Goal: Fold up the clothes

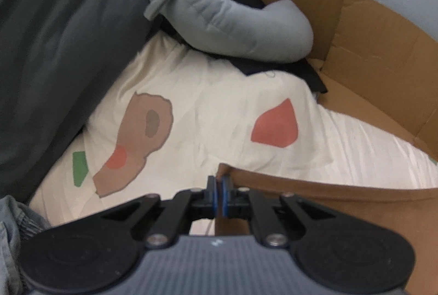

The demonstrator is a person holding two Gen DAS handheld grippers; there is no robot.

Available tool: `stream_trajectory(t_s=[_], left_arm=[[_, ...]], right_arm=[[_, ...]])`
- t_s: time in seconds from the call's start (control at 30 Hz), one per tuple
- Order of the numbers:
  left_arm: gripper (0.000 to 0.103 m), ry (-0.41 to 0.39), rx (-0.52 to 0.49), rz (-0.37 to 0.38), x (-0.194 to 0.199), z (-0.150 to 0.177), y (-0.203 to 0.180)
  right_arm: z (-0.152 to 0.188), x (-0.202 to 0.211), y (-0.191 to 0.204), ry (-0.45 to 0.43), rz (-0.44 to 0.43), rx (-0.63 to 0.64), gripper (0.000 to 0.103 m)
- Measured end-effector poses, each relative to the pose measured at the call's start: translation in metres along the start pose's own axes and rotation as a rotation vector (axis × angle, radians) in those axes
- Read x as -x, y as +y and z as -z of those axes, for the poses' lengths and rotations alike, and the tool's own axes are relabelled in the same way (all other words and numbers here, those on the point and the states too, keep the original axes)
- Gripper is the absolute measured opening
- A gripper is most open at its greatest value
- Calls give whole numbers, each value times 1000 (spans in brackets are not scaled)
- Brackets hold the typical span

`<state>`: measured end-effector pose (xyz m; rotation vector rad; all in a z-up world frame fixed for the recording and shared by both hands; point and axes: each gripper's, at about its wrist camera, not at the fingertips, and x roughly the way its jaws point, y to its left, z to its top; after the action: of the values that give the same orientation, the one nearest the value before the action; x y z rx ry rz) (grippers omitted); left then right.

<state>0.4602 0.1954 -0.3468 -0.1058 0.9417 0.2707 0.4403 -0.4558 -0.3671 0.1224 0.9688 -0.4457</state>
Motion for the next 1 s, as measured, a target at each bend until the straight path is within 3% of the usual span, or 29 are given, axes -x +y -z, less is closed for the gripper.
stream_trajectory(t_s=[0.3,0.5,0.63,0.67,0.7,0.77,1.0], left_arm=[[4,50,-36,-32,-27,1,-5],[5,129,-66,-43,-52,6,-13],[12,140,-48,-38,-52,7,-9],[19,134,-35,-23,-47,6,-6],[32,128,-24,-12,-42,5,-3],[48,119,-11,5,-30,4,3],[51,114,-30,39,17,6,8]], right_arm=[[-2,-24,8,39,13,44,2],[2,-42,14,107,16,80,3],[3,-47,12,144,-1,101,12],[2,-43,9,138,-6,97,21],[0,-40,6,133,-11,93,27],[-1,-27,-1,118,-38,84,32],[10,18,-13,124,-99,81,32]])
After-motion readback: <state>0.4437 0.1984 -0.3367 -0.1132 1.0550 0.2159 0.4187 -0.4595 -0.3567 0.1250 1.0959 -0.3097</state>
